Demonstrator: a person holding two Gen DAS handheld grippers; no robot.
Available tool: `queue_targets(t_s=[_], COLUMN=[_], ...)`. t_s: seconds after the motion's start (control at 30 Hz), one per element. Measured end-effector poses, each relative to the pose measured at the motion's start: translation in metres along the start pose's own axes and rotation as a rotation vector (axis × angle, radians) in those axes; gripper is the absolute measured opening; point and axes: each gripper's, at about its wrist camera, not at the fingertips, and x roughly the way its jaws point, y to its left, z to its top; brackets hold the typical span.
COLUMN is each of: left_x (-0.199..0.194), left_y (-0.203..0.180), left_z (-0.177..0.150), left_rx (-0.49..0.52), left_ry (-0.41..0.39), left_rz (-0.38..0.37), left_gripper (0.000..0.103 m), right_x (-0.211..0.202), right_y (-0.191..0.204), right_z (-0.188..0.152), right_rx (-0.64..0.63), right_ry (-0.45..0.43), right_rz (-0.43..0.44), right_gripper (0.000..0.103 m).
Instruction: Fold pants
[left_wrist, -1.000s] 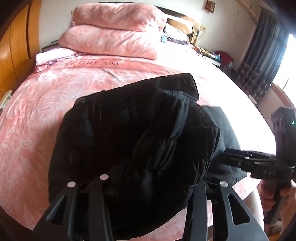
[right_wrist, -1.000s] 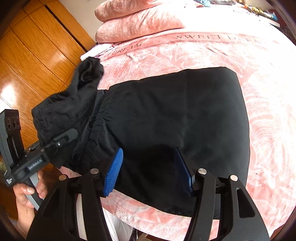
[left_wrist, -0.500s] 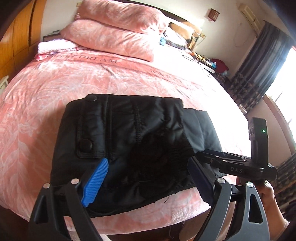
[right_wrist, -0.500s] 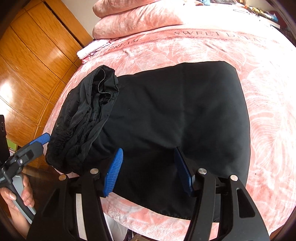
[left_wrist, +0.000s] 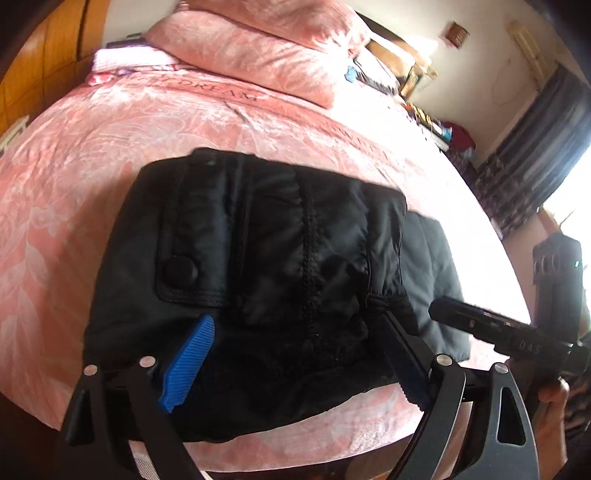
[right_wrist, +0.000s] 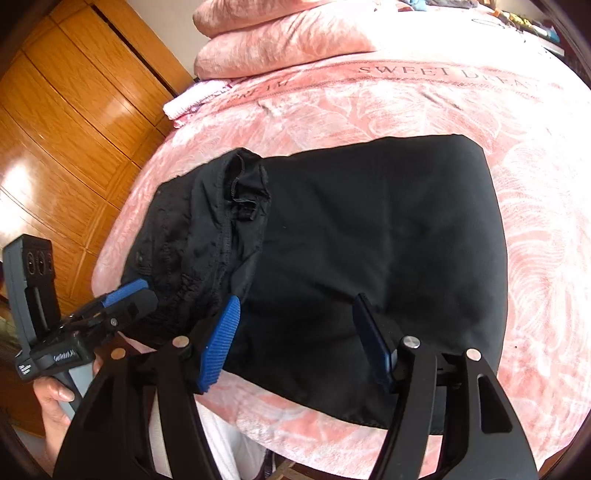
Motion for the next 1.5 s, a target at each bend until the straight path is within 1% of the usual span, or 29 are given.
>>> queue_targets(t_s=[0.03,0.07,0.13,0.2,0.23,0.33,0.43,0.5,0.57,0.6,0.63,0.67,0.73,0.77,0.83,0.93,1.07,1.2,1.37,1.5], left_x=[-0.011,-0.019,-0.030,-0.032,-0.031,-0.025,-0.017,-0.012,-0.009,-0.010,-0.011,-0.013,-0.016,-0.017,-0.018,-0.016,-0.018,-0.021,-0.018,-0.011], left_y=[0.011,0.021,0.041,0.060,0.069,0.086,0.091,0.095,0.100,0.103,0.105,0.108,0.114,0.116,0.121,0.121,0.109,0.093,0.066,0.041], left_z=[0.002,0.003,0.005,0.006,0.006,0.003,0.000,-0.002,-0.004,-0.005,-0.005,-0.006,-0.006,-0.007,-0.007,-0.009,-0.005,0.001,0.007,0.010], left_rx=[-0.044,-0.078,-0.129,-0.161,-0.182,-0.217,-0.197,-0.192,-0.205,-0.214,-0.224,-0.233,-0.256,-0.267,-0.287,-0.292,-0.269,-0.235,-0.170,-0.114], left_ry=[-0.030,-0.051,-0.079,-0.078,-0.066,-0.035,-0.006,0.017,0.026,0.024,0.020,0.015,0.010,0.011,0.018,0.026,0.018,0.004,0.009,0.022], left_rz=[-0.010,-0.010,0.018,0.056,0.070,0.061,0.082,0.081,0.073,0.066,0.060,0.057,0.058,0.057,0.058,0.068,0.057,0.045,0.022,0.017], left_gripper=[0.090,0.090,0.090,0.090,0.091,0.091,0.091,0.091,0.091,0.091,0.091,0.091,0.092,0.093,0.093,0.093,0.093,0.093,0.093,0.094], right_x=[-0.004,-0.007,-0.007,0.001,0.007,0.024,0.041,0.051,0.060,0.064,0.068,0.073,0.078,0.078,0.072,0.055,0.023,-0.010,-0.053,-0.071], right_y=[0.004,0.008,0.019,0.026,0.029,0.036,0.037,0.039,0.041,0.043,0.045,0.047,0.050,0.051,0.051,0.057,0.075,0.078,0.055,0.030], right_z=[0.001,0.003,0.007,0.010,0.012,0.013,0.012,0.012,0.013,0.013,0.014,0.015,0.015,0.016,0.017,0.020,0.029,0.043,0.047,0.046], right_rx=[-0.005,-0.015,-0.029,-0.016,-0.009,0.001,0.010,0.008,0.001,-0.003,-0.009,-0.012,-0.002,-0.004,0.000,-0.024,-0.114,-0.161,-0.156,-0.121], right_ry=[-0.006,-0.009,0.001,0.027,0.046,0.092,0.135,0.154,0.165,0.169,0.175,0.185,0.194,0.187,0.164,0.118,0.064,0.017,-0.037,-0.055], right_rz=[0.023,0.046,0.102,0.165,0.182,0.180,0.181,0.177,0.195,0.206,0.219,0.241,0.276,0.283,0.297,0.301,0.265,0.224,0.216,0.176], right_gripper=[0.076,0.076,0.081,0.085,0.085,0.085,0.085,0.085,0.086,0.080,0.063,0.053,0.039,0.036,0.027,0.023,0.022,0.021,0.021,0.021])
